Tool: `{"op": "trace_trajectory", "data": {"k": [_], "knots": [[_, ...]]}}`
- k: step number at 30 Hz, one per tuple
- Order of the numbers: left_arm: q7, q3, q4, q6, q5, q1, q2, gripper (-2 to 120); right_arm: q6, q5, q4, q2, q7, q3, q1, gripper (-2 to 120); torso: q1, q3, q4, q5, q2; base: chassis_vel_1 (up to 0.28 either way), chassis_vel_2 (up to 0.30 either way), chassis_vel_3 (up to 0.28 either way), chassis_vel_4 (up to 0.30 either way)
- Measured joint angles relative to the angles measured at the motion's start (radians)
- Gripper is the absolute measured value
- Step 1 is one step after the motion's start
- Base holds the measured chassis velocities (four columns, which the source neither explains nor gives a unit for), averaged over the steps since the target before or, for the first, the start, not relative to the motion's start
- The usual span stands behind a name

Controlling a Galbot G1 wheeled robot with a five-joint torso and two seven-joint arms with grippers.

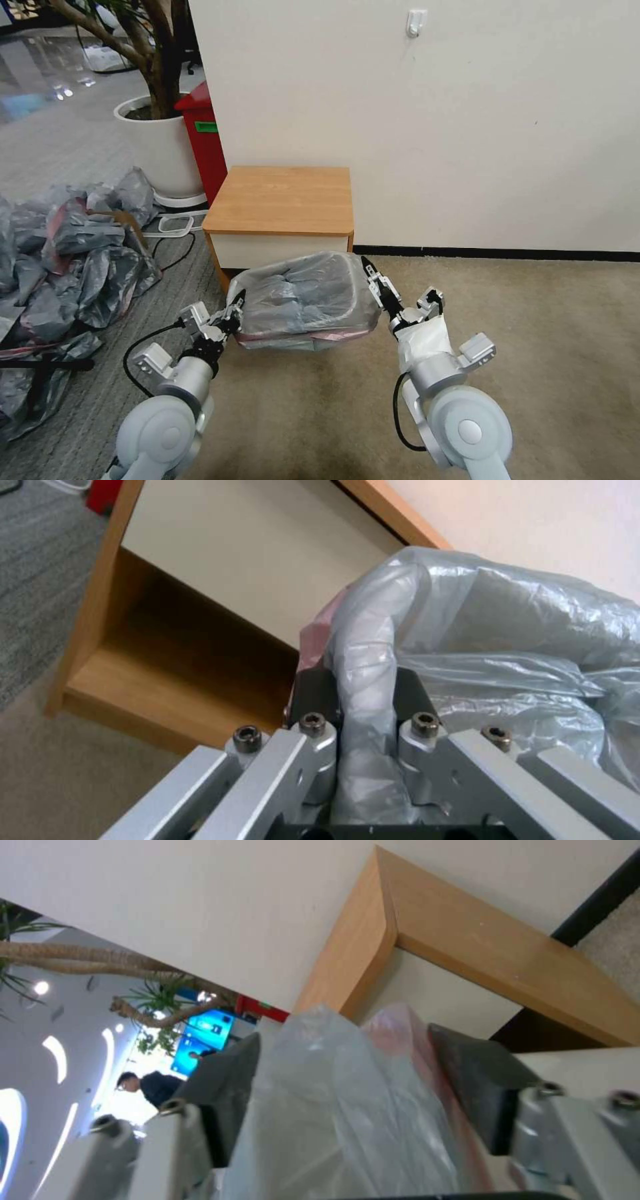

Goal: Pick up the garbage bag from the table and place it over the trash can.

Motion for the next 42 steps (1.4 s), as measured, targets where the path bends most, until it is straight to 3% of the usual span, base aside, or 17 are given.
{"op": "trace_trajectory", "data": {"k": [19,42], "knots": [[-0.004,-0.002,-0.019,-0.001,0.005,0.011,-0.012,7,0.012,0.003,0.011,0.015,0.007,-0.001,-0.007,1,0.000,0.000,0.0000,0.0000,0.000,0.000,0.000,0.000,0.000],[0.002,-0.017,-0.111,0.018,-0.013,0.086,-0.039,7,0.024,-0.009,-0.070,-0.050,0.024,0.049,0.007,0,0.000,0.000,0.0000,0.0001,0.000,0.000,0.000,0.000,0.000]]}}
